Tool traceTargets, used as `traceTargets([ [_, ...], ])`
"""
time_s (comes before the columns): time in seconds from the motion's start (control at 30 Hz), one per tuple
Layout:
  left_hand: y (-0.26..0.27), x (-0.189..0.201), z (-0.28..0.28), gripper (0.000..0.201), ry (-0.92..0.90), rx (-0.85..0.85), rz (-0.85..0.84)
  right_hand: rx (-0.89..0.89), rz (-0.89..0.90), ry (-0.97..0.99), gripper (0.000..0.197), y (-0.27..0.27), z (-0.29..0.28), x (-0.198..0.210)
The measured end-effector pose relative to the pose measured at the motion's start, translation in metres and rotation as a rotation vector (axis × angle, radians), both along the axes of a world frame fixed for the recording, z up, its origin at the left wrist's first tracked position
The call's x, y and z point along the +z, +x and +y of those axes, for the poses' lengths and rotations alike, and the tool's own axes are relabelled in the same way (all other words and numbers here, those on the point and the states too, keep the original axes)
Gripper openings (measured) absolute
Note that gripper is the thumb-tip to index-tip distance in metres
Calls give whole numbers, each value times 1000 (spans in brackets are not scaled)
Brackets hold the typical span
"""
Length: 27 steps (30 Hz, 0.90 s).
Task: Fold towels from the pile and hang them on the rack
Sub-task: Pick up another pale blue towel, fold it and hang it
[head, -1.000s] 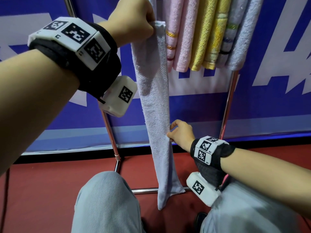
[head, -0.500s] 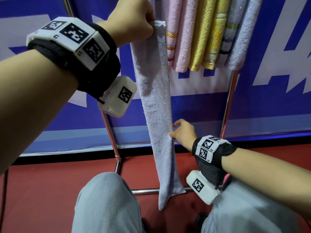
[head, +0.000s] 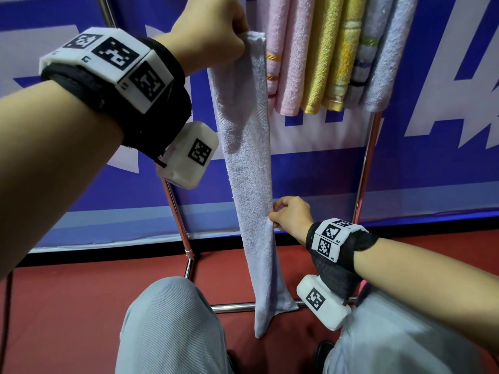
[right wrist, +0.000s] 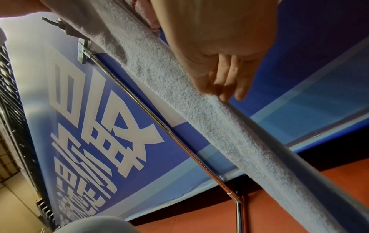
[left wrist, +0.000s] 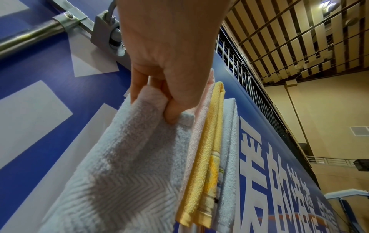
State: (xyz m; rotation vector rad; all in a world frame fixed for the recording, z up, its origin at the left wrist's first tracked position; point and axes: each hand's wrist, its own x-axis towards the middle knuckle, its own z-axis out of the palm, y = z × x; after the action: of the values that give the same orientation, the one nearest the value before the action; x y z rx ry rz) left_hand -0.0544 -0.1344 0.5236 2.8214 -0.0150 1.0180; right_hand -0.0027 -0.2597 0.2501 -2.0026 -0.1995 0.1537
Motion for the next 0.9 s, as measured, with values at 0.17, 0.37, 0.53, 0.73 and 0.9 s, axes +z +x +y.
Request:
traceTargets([
  [0.17, 1, 1, -1, 28, -13, -14, -10, 43, 28, -10, 19, 1, 2, 1],
  [0.37, 7, 2, 3, 29, -37, -23, -30, 58, 12, -82, 13, 4, 4, 3],
  [0.53, 5, 4, 8, 30, -34, -19, -72, 60, 33, -49, 13, 7, 2, 8],
  [0.73, -3, 10, 21, 29, -34, 27, -80, 82, -24, -120, 16, 10, -5, 17],
  [0.9, -18, 14, 49, 29, -81, 96, -140, 132, -70, -179, 4, 15, -11, 37],
])
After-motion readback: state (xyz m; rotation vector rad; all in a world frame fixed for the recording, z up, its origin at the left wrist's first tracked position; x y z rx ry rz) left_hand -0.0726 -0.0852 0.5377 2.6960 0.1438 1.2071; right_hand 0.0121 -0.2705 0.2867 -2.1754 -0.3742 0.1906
